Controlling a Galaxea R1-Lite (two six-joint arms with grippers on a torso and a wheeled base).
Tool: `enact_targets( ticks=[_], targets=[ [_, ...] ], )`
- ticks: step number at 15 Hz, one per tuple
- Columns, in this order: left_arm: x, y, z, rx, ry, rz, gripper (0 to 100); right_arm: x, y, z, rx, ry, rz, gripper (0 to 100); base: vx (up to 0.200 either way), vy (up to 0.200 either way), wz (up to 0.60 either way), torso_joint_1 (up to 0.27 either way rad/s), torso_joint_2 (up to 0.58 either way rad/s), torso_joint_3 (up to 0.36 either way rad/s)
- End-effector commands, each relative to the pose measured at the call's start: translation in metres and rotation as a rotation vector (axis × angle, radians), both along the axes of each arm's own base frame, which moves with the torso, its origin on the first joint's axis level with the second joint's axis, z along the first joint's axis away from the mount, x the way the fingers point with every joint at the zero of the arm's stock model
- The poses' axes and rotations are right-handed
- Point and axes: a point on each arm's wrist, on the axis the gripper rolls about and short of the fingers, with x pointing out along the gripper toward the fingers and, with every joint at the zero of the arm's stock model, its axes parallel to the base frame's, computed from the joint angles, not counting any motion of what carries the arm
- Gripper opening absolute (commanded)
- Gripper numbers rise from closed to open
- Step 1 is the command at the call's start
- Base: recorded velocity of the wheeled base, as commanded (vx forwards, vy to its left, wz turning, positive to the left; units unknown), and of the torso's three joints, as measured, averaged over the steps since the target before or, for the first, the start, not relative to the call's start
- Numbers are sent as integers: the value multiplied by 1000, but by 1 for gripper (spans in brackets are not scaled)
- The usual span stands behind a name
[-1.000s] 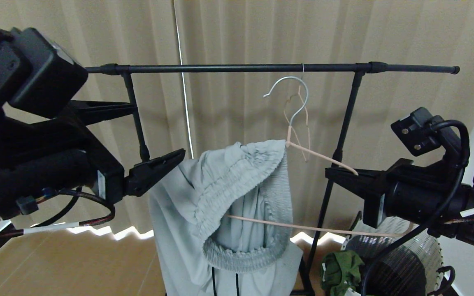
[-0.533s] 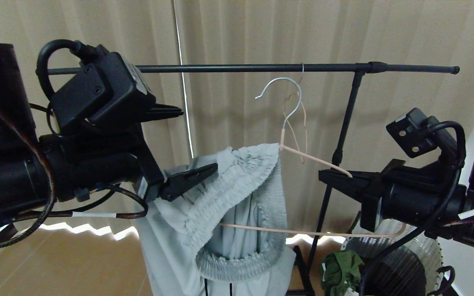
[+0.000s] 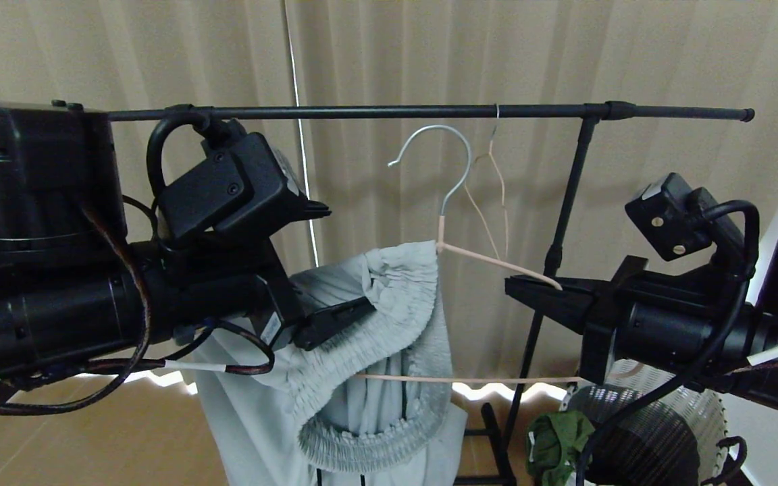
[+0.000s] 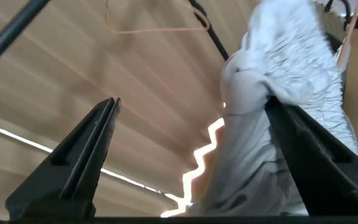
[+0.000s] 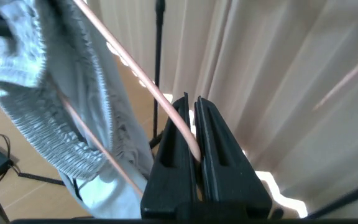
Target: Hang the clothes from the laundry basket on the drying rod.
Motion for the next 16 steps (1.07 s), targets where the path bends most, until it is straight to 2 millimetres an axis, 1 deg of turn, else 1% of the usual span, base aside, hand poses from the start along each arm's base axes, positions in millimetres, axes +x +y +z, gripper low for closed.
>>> enact_targets(
  ticks=[1, 2, 3, 9, 13, 15, 16],
  targets=[
    [3, -1, -6, 14, 19, 5, 100, -1, 3, 1, 4, -5, 15, 0, 0, 0, 0, 0, 0, 0],
    [4, 0, -6, 14, 19, 9, 100, -1, 2, 0, 4, -4, 18, 0, 0, 0, 0, 0, 0, 0],
    [5, 2, -8, 19, 25, 18, 0, -2, 2, 0, 7, -4, 30, 0, 0, 0, 0, 0, 0, 0],
    [4, 2, -14, 19, 25, 18, 0, -2, 2, 1, 9, -6, 42, 0, 0, 0, 0, 0, 0, 0],
    [3, 4, -24, -28, -4, 24, 0, -3, 1, 3, 13, -11, 41, 0, 0, 0, 0, 0, 0, 0],
    [2, 4, -24, -36, -8, 29, 0, -4, 1, 2, 10, -9, 39, 0, 0, 0, 0, 0, 0, 0],
    [2, 4, -24, -37, -7, 33, 0, -3, 1, 1, 8, -7, 38, 100, 0, 0, 0, 0, 0, 0]
  ],
)
